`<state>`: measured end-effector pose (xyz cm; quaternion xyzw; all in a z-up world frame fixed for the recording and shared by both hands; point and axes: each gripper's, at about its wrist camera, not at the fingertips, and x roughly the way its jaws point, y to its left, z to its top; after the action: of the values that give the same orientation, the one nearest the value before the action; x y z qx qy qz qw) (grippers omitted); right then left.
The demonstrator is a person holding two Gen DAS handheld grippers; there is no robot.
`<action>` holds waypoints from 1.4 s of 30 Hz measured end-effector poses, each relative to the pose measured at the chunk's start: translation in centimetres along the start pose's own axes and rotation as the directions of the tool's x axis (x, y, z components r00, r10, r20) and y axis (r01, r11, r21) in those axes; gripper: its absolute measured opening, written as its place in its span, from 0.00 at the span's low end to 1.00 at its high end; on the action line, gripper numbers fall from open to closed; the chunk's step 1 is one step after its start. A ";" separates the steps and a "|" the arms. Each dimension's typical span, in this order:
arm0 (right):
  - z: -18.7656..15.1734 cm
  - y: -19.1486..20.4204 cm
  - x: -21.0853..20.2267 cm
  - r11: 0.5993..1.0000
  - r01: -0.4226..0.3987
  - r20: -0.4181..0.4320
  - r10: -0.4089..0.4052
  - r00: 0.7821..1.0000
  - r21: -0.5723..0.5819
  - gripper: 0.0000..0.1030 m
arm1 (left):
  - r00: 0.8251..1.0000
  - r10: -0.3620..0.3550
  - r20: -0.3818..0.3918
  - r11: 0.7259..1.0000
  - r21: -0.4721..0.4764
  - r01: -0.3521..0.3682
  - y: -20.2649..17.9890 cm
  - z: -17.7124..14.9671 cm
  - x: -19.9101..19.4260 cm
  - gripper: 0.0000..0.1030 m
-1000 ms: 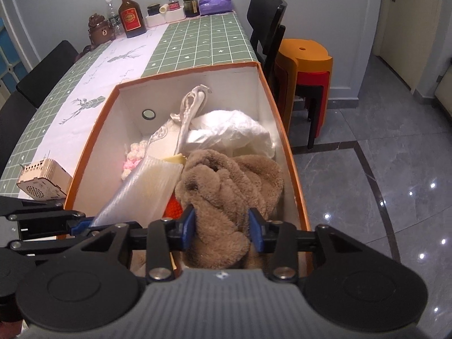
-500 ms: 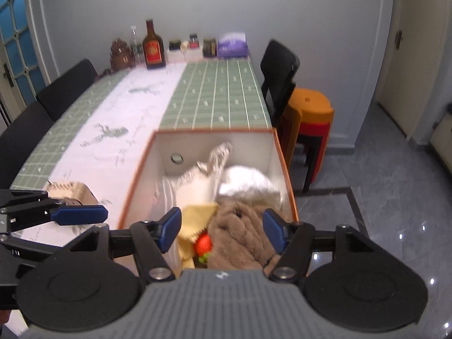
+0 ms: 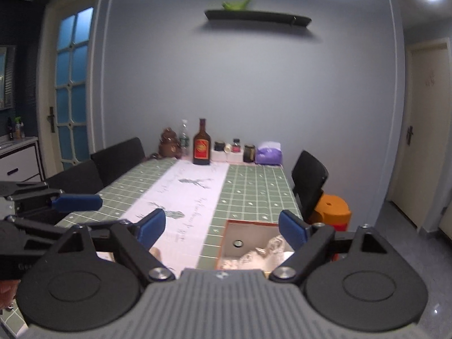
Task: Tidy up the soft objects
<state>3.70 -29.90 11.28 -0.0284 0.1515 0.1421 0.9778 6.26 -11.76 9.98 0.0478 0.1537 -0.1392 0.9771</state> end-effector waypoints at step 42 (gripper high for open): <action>-19.9 6.5 2.8 0.983 0.139 -0.079 -0.130 0.988 0.121 0.97 | 0.939 0.312 -0.142 0.939 -0.101 -0.327 1.3 -16.8 -1.0 0.87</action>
<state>-1.27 -24.91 -8.59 0.0181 0.1924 0.0649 0.9790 0.88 -7.97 -5.60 0.0205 0.2127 0.0345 0.9763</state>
